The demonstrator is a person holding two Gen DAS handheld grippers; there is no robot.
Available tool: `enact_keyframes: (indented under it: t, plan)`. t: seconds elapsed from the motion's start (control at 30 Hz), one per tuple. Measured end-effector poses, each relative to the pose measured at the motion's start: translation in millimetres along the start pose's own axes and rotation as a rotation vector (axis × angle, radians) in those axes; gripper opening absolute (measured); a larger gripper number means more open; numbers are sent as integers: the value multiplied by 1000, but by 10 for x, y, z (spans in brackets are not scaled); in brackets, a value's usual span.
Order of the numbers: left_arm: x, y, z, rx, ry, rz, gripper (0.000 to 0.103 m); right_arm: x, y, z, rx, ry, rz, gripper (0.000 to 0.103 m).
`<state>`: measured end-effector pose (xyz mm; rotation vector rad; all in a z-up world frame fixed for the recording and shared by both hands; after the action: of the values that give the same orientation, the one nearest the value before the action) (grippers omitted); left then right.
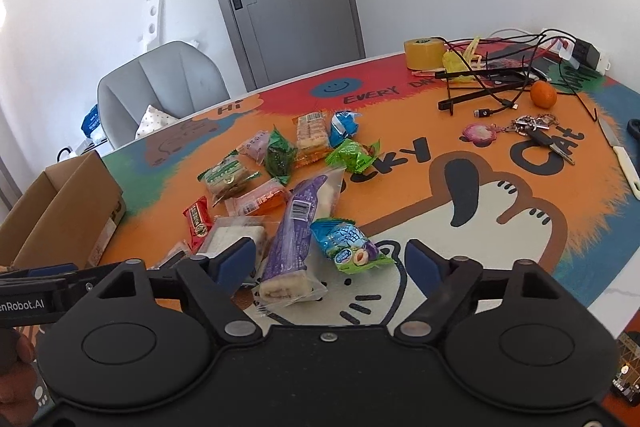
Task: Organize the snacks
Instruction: 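Grasp the clear wrapped bar with the left gripper while the right grasps the blue candy bag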
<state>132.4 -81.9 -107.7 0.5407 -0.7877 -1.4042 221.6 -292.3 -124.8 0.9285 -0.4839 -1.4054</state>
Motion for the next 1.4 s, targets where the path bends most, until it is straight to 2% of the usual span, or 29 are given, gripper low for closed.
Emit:
enact_keyframes:
  t: [0.2, 0.43, 0.6, 0.77, 0.87, 0.9, 1.0, 1.13, 1.4]
  plan:
    - [-29, 30, -213, -15, 26, 19, 84, 135, 22, -147, 3, 4, -38, 64]
    - [-68, 12, -476, -60, 53, 21, 68, 262, -10, -367, -26, 11, -67, 52]
    - [-72, -14, -626, -87, 65, 22, 61, 307, -49, -513, -51, 29, -91, 51]
    - [-45, -7, -667, -72, 85, 3, 55, 282, -24, -594, -42, 24, -70, 52]
    - [-20, -17, -657, -68, 90, -9, 41, 258, -17, -613, -40, 22, -62, 52]
    - [-7, -21, -655, -67, 87, -15, 33, 243, -24, -613, -37, 18, -51, 52]
    - [14, -31, -650, -65, 80, -21, 18, 231, -35, -607, -39, 27, -54, 39]
    - [16, -25, -622, -62, 63, -6, 17, 213, -39, -575, -42, 49, -57, 31]
    - [-45, 130, -329, 12, 48, 14, 17, 119, 78, -380, 11, 65, -77, 29]
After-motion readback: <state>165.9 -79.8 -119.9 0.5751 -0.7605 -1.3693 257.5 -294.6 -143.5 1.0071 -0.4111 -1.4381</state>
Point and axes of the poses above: each gripper's, at about its wrist camera, not at the fingertips, and z roughly against the way its jaws point, x to its right, y to its top, the point moved 6 cm from there along -z, roughly the way its jaws point
